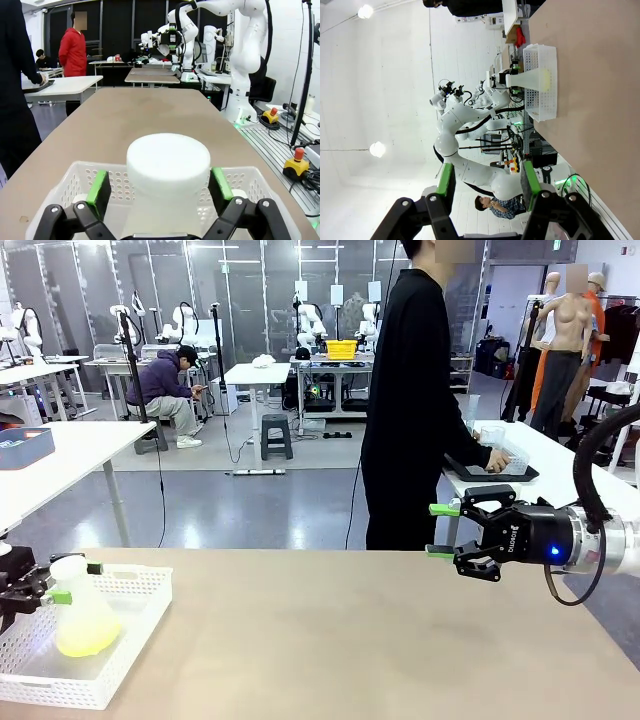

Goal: Prepare the solutions needed for the experiment.
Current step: When the human places the Big flask in the center of the table, pick up the Big flask and place it in the left Organizing basket.

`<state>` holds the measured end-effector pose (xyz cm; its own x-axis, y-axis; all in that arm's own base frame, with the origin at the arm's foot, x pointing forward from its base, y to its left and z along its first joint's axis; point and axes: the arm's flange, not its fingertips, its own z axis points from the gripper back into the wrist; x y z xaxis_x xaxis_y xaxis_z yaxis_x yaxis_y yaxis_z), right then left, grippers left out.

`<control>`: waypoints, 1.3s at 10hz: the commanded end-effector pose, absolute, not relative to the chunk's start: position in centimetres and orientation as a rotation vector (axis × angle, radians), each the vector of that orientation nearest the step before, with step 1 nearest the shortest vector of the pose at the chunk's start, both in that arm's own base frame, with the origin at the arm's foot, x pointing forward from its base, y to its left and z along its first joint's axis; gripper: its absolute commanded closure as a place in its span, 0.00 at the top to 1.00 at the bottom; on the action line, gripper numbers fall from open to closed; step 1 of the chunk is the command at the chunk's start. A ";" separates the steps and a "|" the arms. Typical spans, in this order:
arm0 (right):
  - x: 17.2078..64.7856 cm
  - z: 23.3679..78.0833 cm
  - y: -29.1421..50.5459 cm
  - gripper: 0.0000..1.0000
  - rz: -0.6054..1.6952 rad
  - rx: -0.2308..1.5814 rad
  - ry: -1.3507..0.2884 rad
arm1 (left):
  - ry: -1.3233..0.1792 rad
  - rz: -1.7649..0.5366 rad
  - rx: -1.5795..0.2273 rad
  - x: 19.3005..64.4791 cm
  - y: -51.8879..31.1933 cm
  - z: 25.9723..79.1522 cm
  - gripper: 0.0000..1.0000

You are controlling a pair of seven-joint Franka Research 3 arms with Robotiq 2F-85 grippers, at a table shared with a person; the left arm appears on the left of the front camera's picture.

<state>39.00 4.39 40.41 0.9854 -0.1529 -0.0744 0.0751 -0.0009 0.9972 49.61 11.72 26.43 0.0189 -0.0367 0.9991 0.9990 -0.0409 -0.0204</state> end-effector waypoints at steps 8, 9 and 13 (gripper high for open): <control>38.6 40.4 4.6 0.67 -0.182 1.577 -0.070 | -1.148 -1.242 -1.222 49.6 11.7 26.4 1.00; 38.6 40.4 4.6 0.67 -0.182 1.577 -0.070 | -1.163 -1.219 -1.194 49.1 13.4 27.1 1.00; 38.6 40.4 4.6 0.67 -0.182 1.577 -0.070 | -1.228 -1.140 -1.145 46.5 18.7 28.4 1.00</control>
